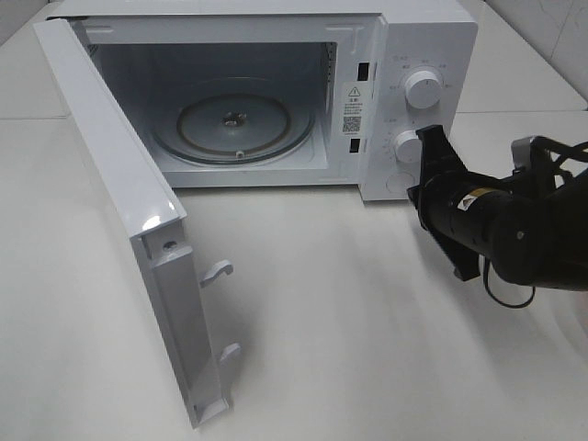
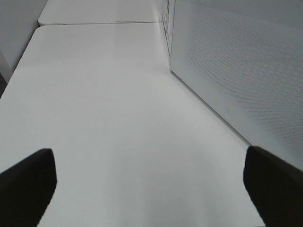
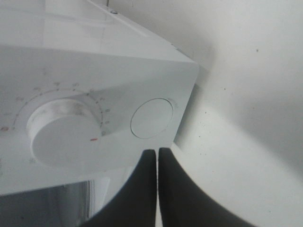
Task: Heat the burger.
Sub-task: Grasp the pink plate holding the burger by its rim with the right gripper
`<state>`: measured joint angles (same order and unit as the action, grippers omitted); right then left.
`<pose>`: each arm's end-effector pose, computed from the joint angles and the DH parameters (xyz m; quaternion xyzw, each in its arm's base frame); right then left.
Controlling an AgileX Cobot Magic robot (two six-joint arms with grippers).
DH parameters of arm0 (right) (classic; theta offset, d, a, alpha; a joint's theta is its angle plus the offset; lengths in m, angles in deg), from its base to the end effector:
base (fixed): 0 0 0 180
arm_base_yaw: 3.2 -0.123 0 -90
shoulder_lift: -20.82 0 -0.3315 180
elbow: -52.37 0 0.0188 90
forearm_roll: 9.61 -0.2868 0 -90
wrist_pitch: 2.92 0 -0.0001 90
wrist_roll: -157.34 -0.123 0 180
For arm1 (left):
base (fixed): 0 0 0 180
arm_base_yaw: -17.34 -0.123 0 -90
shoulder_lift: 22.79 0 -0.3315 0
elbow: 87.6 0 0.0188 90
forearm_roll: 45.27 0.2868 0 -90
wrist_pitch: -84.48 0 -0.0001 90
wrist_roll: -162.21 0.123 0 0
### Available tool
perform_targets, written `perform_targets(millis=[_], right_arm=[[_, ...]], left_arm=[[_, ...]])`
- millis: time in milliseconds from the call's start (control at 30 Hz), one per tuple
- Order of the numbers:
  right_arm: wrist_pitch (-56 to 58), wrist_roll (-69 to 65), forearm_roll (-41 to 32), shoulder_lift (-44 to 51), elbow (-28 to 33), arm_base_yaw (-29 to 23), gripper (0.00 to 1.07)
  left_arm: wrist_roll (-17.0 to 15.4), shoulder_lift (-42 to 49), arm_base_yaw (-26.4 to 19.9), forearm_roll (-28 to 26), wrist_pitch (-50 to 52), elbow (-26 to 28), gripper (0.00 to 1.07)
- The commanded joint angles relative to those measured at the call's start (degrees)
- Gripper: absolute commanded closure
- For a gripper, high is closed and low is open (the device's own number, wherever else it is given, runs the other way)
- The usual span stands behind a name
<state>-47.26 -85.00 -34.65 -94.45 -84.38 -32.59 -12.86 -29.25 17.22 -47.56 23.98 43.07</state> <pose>0.3391 0.1493 0.1094 0.4362 0.7257 0.3508 0.4002 0.0074 -0.0043 0.2826 0.0365 0.8484 0.0033 0.5280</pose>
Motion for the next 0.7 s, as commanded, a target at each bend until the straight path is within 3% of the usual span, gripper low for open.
perform_targets(millis=[33, 167, 233, 267, 333, 367, 433, 600, 667, 700], right_arm=[[3.21, 10.6, 0.46, 3.9, 0.69, -0.17, 1.07], [15.76, 35.41, -1.32, 11.46, 0.69, -0.17, 1.07], [18.22, 39.88, -1.83, 13.01, 0.69, -0.17, 1.07], [24.81, 51.39, -3.67, 15.81, 0.69, 0.0, 1.07], [28.42, 55.69, -4.47, 16.84, 0.69, 0.0, 1.07], [34.49, 65.66, -5.96, 18.74, 0.69, 0.0, 1.07], [41.25, 73.45, -6.42, 20.34, 0.63, 0.0, 1.07], [52.65, 80.79, -6.19, 21.43, -0.69, 0.0, 1.05], [58.27, 82.79, -3.61, 21.43, -1.95, 0.0, 0.93], [58.27, 82.79, -3.61, 21.43, -1.95, 0.0, 0.93]], left_arm=[[0.06, 0.97, 0.06, -0.52, 0.57, 0.0, 0.02], [0.06, 0.97, 0.06, -0.52, 0.57, 0.0, 0.02], [0.06, 0.97, 0.06, -0.52, 0.57, 0.0, 0.02], [0.06, 0.97, 0.06, -0.52, 0.57, 0.0, 0.02], [0.06, 0.97, 0.06, -0.52, 0.57, 0.0, 0.02], [0.06, 0.97, 0.06, -0.52, 0.57, 0.0, 0.02], [0.06, 0.97, 0.06, -0.52, 0.57, 0.0, 0.02], [0.06, 0.97, 0.06, -0.52, 0.57, 0.0, 0.02], [0.06, 0.97, 0.06, -0.52, 0.57, 0.0, 0.02], [0.06, 0.97, 0.06, -0.52, 0.57, 0.0, 0.02]])
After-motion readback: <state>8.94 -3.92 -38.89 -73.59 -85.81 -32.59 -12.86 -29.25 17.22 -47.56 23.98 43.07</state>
